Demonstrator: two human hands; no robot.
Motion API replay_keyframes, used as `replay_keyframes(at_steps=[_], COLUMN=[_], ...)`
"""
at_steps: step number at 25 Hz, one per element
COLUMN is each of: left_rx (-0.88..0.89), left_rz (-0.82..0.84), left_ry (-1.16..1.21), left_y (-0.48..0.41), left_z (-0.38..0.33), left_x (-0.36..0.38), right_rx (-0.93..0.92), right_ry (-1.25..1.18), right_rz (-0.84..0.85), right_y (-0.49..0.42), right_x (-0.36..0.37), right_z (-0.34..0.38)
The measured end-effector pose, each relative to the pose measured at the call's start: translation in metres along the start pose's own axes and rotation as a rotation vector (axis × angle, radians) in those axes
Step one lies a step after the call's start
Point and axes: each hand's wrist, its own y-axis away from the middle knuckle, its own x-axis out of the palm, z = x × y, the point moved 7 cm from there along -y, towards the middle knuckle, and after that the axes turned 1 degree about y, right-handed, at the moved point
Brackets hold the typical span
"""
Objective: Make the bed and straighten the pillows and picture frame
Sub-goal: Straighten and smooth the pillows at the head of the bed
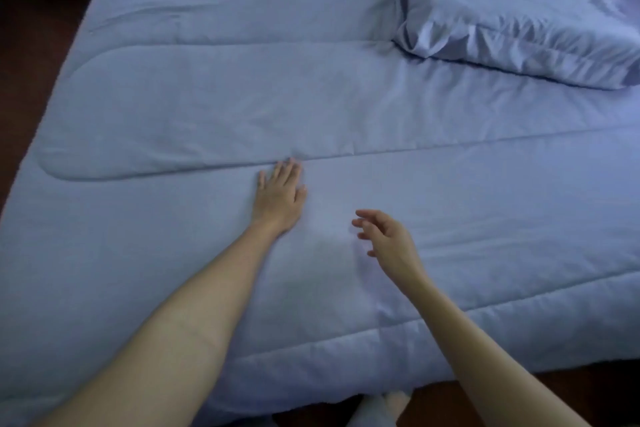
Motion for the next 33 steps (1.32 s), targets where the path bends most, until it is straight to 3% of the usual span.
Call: replay_keyframes(at_steps=[6,9,12,15,20,23,26,29,31,33], left_rx=[-0.437,-0.639,-0.741,-0.623,-0.127,0.148,0.206,0.071,-0.055,-0.238], left_rz=[-0.140,-0.166,-0.203,-0.194,-0.147,-0.049,0.026,0.030,0.016,-0.016], left_ry=[-0.119,-0.134,-0.105,-0.069,-0.061,-0.086,-0.175,-0.240,-0.283,-0.271], left_y=[0.095,0.156,0.182,0.160,0.093,0.083,0.092,0.104,0.106,0.108], left_z=[0.064,0.049,-0.003,-0.087,-0.269,-0.341,-0.324,-0.254,-0.201,-0.148], left_x=[-0.013,-0.005,0.015,0.041,0.091,0.120,0.131,0.113,0.091,0.072], right_rx=[-0.479,-0.678,-0.698,-0.622,-0.348,-0.173,0.101,0.293,0.137,-0.233], right_ry=[0.623,0.921,1.076,1.114,1.080,1.054,0.966,0.822,0.843,0.922], right_rz=[0.193,0.269,0.250,0.165,-0.047,-0.150,-0.288,-0.511,-0.427,-0.123], right_y=[-0.056,-0.060,-0.070,-0.088,-0.110,-0.104,-0.080,-0.044,-0.029,-0.021], right_x=[0.021,0.013,-0.032,-0.104,-0.246,-0.321,-0.371,-0.362,-0.303,-0.219], right_z=[0.007,-0.008,-0.033,-0.058,-0.109,-0.145,-0.176,-0.174,-0.147,-0.119])
